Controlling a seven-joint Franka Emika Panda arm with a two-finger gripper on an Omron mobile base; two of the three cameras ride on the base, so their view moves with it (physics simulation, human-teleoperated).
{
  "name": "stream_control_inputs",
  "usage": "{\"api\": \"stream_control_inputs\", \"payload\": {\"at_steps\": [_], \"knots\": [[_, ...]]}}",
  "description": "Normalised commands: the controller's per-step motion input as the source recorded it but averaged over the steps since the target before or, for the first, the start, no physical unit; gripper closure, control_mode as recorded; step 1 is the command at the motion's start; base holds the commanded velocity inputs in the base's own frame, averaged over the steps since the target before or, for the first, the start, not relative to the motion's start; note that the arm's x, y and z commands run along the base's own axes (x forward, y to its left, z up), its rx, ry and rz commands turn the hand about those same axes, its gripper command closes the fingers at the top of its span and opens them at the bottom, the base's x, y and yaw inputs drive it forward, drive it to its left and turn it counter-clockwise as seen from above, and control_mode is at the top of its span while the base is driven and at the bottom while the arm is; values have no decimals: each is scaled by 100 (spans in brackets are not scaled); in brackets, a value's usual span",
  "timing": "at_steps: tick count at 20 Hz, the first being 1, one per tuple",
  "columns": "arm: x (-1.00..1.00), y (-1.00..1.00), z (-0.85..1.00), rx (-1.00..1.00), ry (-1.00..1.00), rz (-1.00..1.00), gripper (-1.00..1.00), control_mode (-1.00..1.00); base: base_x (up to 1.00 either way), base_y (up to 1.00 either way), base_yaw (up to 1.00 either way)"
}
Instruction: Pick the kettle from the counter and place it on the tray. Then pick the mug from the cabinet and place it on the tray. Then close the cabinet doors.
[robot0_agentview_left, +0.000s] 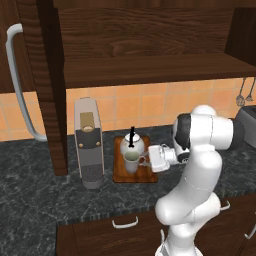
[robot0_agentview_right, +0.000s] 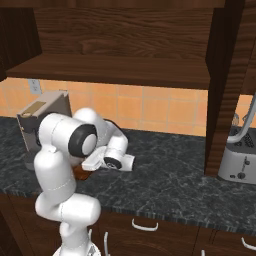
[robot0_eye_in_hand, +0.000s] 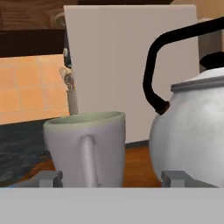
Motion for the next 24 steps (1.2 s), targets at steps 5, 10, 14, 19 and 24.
{"api": "stream_control_inputs", "payload": {"at_steps": [5, 10, 14, 19, 24], "knots": [[-43, 0, 54, 0, 0, 0, -100, -100, 0, 0, 0], [-66, -35, 67, -6, 19, -16, -100, -100, 0, 0, 0], [-50, -73, 93, -5, 41, -35, -100, -100, 0, 0, 0], [-32, -75, 100, -12, 51, -33, -100, -100, 0, 0, 0], [-4, -48, 12, 9, 21, -20, -100, -100, 0, 0, 0]]}}
